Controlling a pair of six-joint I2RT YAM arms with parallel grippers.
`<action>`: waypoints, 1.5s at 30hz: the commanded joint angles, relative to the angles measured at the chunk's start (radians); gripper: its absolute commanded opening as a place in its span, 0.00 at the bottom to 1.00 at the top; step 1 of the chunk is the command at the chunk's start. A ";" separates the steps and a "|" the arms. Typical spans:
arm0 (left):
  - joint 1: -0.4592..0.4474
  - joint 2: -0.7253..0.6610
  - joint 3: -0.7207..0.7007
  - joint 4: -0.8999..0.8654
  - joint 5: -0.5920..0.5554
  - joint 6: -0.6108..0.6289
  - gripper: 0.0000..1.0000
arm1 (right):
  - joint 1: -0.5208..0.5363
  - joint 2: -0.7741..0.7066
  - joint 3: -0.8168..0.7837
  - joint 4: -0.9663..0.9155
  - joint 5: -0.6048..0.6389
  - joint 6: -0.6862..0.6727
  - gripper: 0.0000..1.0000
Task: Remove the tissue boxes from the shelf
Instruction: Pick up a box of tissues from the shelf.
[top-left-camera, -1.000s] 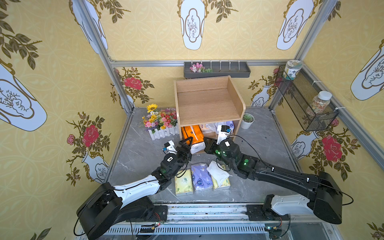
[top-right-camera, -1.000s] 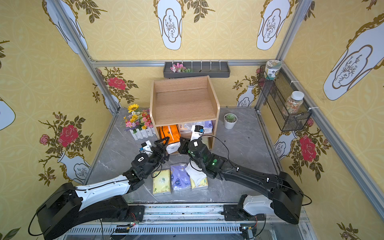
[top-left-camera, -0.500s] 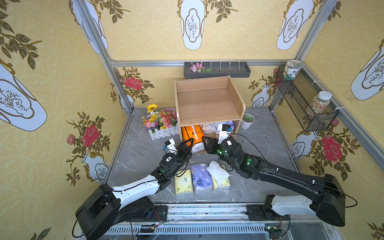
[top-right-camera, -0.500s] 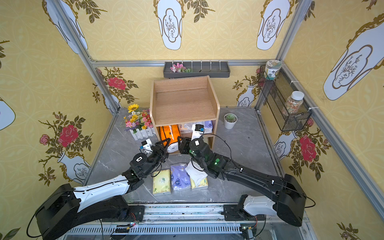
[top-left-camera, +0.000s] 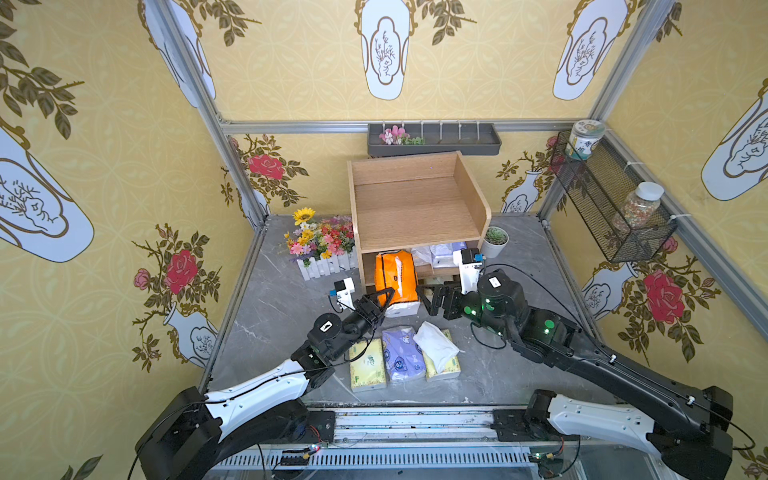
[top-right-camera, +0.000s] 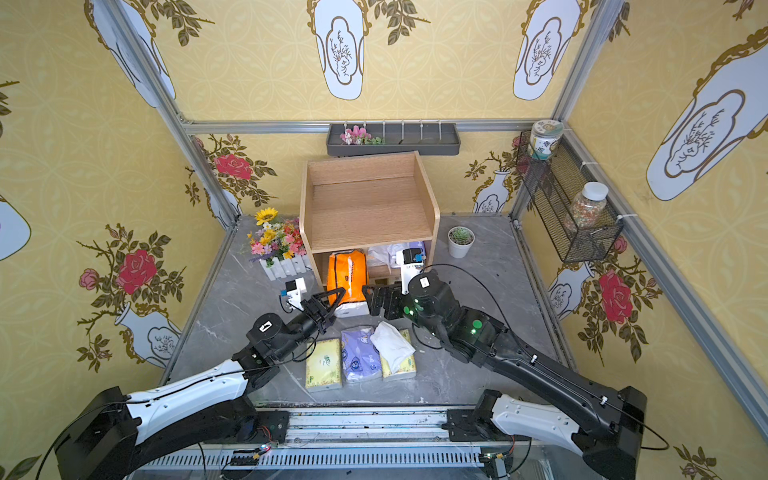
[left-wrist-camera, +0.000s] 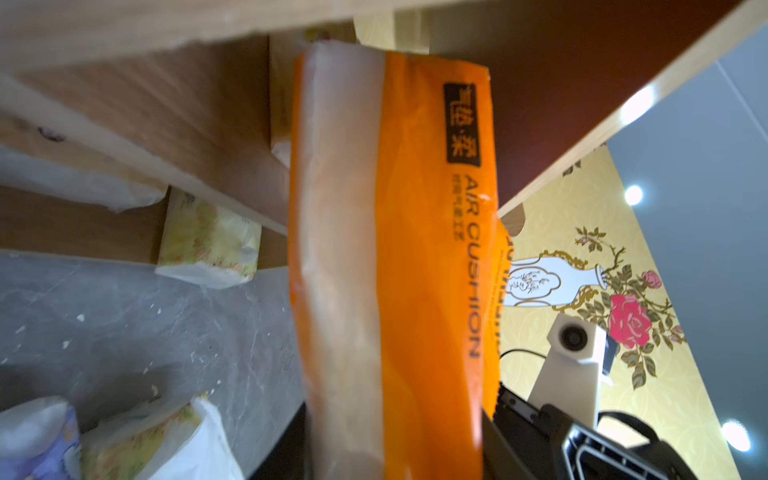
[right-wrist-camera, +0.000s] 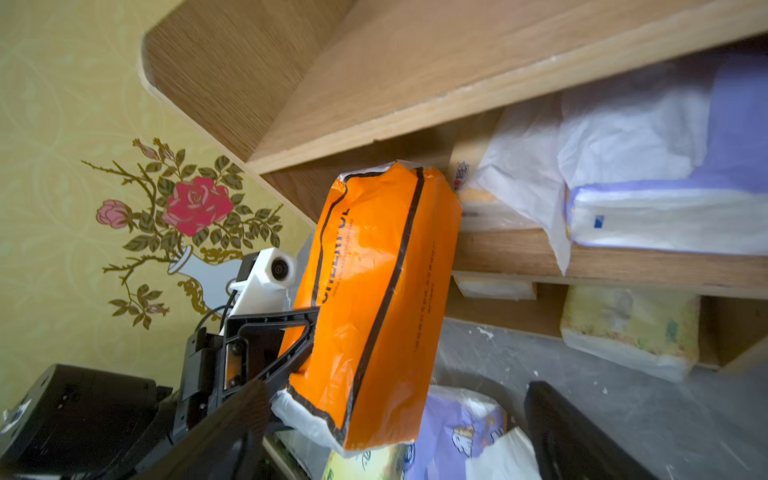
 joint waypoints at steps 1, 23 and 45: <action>-0.001 -0.022 -0.036 0.017 0.142 0.035 0.43 | -0.054 -0.001 -0.009 -0.064 -0.248 0.019 0.97; -0.001 -0.101 -0.166 0.317 0.297 -0.094 0.46 | -0.196 0.075 -0.243 0.518 -0.673 0.367 0.85; -0.001 -0.107 -0.193 0.244 0.187 -0.076 0.92 | -0.197 0.086 -0.286 0.630 -0.651 0.400 0.45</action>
